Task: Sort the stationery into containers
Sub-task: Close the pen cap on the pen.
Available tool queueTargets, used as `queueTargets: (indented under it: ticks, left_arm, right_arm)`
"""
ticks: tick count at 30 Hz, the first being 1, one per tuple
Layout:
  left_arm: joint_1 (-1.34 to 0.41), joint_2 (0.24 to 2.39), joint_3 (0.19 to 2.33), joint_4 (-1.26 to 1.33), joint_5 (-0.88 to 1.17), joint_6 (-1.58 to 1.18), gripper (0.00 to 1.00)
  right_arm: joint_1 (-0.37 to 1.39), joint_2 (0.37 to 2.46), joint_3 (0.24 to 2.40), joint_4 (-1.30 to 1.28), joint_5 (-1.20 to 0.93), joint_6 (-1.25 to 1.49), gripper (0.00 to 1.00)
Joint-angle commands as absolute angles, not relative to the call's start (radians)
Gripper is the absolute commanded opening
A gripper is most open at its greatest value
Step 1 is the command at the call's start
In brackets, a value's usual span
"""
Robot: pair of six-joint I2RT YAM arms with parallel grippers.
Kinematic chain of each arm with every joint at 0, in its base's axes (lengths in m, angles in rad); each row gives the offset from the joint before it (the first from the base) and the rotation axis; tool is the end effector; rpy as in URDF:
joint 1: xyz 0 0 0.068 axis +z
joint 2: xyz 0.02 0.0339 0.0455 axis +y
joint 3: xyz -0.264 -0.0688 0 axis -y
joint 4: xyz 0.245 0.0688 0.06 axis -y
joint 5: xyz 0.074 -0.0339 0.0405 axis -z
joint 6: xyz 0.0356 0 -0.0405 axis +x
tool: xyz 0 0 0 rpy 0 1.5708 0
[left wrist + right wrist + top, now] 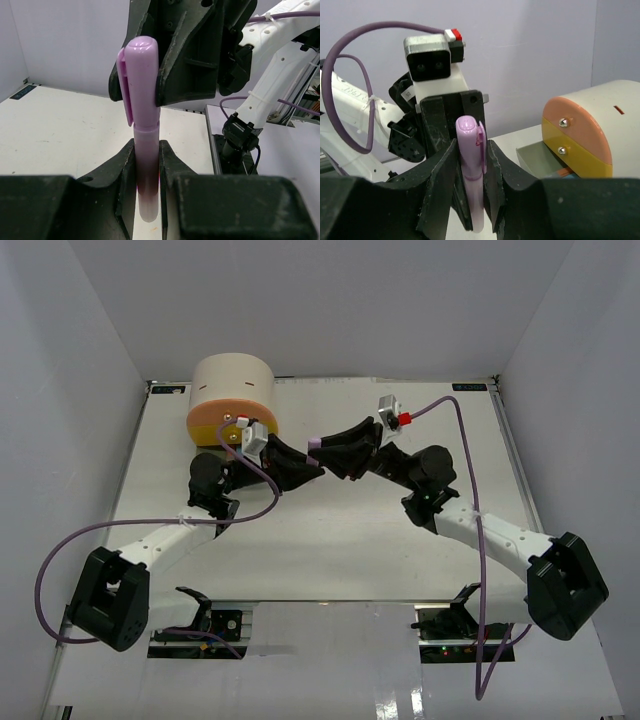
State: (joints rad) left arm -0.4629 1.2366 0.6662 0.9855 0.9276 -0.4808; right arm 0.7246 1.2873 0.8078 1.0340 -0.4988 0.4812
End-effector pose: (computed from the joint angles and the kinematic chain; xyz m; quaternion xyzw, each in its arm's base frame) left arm 0.2193 -0.1413 0.3196 0.3703 0.4919 -0.5582 0.5562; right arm 0.1989 0.1988 0.3626 -0.2713 0.4418 0.5790 0.6293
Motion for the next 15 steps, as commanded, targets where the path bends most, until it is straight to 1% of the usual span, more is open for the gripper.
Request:
queueTargets:
  ticks: [1,3,4,6,7,9,10,12,13,15]
  left_arm:
    - [-0.460,1.235,0.718,1.081,0.919,-0.508,0.00]
    - [-0.460,1.235,0.721,1.083,0.925,-0.506,0.00]
    - [-0.460,1.236,0.721,1.081,0.928,-0.506,0.00]
    - [-0.460,1.238,0.723,1.080,0.934,-0.506,0.00]
    - [-0.460,1.242,0.723,1.081,0.939,-0.511,0.00]
    - [-0.460,1.250,0.726,1.089,0.954,-0.526,0.00]
    - [-0.460,1.253,0.724,1.089,0.960,-0.531,0.00]
    - [-0.460,1.253,0.723,1.078,0.965,-0.526,0.00]
    - [-0.460,1.253,0.724,1.071,0.969,-0.523,0.00]
    - [-0.460,1.253,0.726,1.037,0.983,-0.515,0.00]
  right_arm:
    - [0.733,1.258,0.816,0.996,-0.534,0.448,0.37]
    - [0.733,1.252,0.808,0.991,-0.535,0.445,0.43]
    - [0.735,1.241,0.805,0.988,-0.535,0.442,0.50]
    - [0.733,1.227,0.802,0.960,-0.535,0.433,0.60]
    - [0.733,1.210,0.805,0.942,-0.540,0.425,0.69]
    - [0.735,1.186,0.804,0.875,-0.538,0.393,0.77]
    - [0.732,1.157,0.798,0.835,-0.531,0.381,0.83]
    - [0.730,1.126,0.790,0.784,-0.519,0.362,0.89]
    - [0.730,1.097,0.792,0.747,-0.511,0.353,0.94]
    - [0.732,1.074,0.802,0.631,-0.494,0.310,0.97]
